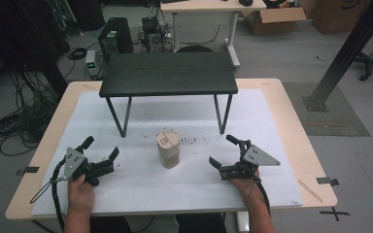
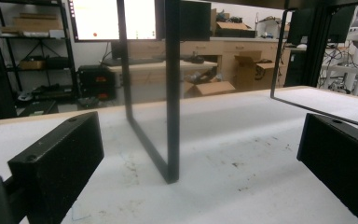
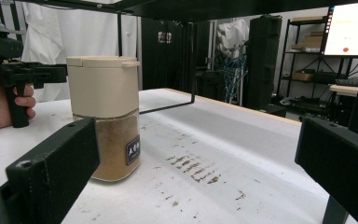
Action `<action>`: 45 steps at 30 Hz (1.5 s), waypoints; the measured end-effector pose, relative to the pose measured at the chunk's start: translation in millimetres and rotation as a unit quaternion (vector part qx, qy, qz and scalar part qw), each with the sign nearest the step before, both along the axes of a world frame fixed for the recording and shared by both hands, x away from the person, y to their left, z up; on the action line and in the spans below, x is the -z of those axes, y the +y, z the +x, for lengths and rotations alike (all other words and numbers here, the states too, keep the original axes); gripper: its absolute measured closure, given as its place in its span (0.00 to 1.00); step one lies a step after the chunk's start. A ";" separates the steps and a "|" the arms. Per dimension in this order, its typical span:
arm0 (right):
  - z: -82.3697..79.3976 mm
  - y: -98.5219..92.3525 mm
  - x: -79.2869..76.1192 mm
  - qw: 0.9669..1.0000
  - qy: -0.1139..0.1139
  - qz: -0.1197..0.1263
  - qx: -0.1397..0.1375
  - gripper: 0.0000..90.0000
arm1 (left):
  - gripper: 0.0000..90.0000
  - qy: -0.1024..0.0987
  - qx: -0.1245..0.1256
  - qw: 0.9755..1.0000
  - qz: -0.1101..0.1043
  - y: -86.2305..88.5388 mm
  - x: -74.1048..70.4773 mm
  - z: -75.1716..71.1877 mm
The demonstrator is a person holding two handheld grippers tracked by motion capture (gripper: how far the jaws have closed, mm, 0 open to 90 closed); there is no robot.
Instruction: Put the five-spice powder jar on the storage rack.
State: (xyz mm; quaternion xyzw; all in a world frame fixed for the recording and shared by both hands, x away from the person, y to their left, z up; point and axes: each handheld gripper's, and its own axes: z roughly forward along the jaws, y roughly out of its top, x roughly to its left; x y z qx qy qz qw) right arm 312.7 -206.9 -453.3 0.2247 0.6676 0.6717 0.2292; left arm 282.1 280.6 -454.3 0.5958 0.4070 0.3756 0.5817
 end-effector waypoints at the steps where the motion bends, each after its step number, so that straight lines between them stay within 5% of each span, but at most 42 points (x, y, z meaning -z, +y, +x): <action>1: -0.2 0.0 0.0 1.000 -0.001 0.000 0.000 0.00 | 0.01 0.001 0.000 1.000 0.000 0.1 -0.1 0.2; 28: 4.3 -1.8 -0.8 1.000 0.017 0.012 -0.004 0.00 | 0.00 -0.001 -0.002 1.000 -0.001 0.2 -0.1 -0.1; 45: 11.6 15.6 -19.3 0.998 0.026 -0.016 -0.058 0.00 | 0.00 -0.002 -0.003 1.000 -0.002 0.3 0.0 -0.5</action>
